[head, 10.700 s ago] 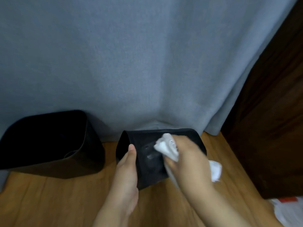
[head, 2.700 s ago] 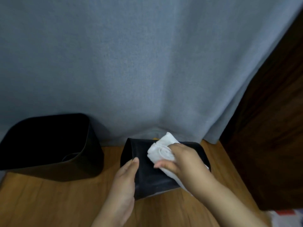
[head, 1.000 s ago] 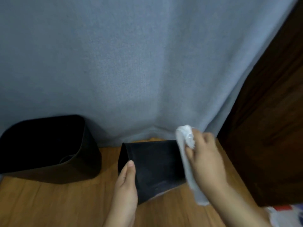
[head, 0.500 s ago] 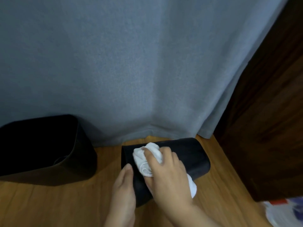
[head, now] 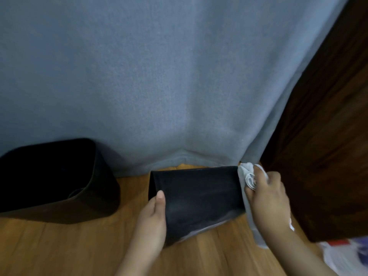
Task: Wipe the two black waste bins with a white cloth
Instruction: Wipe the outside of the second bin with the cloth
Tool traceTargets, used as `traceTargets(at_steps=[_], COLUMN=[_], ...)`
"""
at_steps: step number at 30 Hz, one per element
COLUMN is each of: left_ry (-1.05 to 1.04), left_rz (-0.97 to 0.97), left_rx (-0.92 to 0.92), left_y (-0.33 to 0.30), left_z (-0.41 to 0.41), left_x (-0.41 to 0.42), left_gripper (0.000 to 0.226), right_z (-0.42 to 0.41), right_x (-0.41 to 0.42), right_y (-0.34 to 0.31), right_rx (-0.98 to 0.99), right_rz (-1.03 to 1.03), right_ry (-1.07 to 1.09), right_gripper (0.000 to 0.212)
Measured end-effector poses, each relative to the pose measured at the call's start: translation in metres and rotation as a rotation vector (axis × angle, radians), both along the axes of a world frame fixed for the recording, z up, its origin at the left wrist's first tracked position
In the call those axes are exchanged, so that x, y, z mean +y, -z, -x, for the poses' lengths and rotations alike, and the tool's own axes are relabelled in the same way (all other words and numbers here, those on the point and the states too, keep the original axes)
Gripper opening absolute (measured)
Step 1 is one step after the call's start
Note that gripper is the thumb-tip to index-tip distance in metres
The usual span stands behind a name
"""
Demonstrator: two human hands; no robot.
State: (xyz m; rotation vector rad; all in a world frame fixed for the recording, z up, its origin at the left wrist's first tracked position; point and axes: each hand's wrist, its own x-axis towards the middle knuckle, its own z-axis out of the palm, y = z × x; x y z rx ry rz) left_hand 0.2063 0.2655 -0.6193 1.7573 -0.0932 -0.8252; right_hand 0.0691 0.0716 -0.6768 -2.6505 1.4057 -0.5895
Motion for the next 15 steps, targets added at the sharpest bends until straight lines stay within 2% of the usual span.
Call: traceTargets(at_steps=[1, 4, 5, 7, 11, 15], left_ry=[0.042, 0.082, 0.114, 0.157, 0.101, 0.12], left_rz=[-0.011, 0.091, 0.111, 0.127, 0.139, 0.206], left_rx=[0.01, 0.192, 0.2, 0.175, 0.116, 0.055], left_y=[0.003, 0.004, 0.008, 0.008, 0.004, -0.003], left_z=[-0.003, -0.006, -0.006, -0.003, -0.006, -0.006], left_x=[0.003, 0.011, 0.013, 0.015, 0.013, 0.008], left_gripper=[0.029, 0.017, 0.028, 0.036, 0.027, 0.019], right_z=[0.0, 0.0, 0.001, 0.004, 0.016, 0.022], right_x=[0.001, 0.001, 0.001, -0.003, -0.012, -0.003], right_y=[0.0, 0.0, -0.001, -0.003, -0.013, -0.038], right_rx=[-0.006, -0.023, -0.016, 0.014, 0.016, -0.226], right_rz=[0.005, -0.008, -0.011, -0.012, -0.07, -0.199], right_ry=[0.002, 0.015, 0.014, 0.012, 0.082, 0.0], right_gripper=[0.05, 0.048, 0.048, 0.048, 0.049, 0.044])
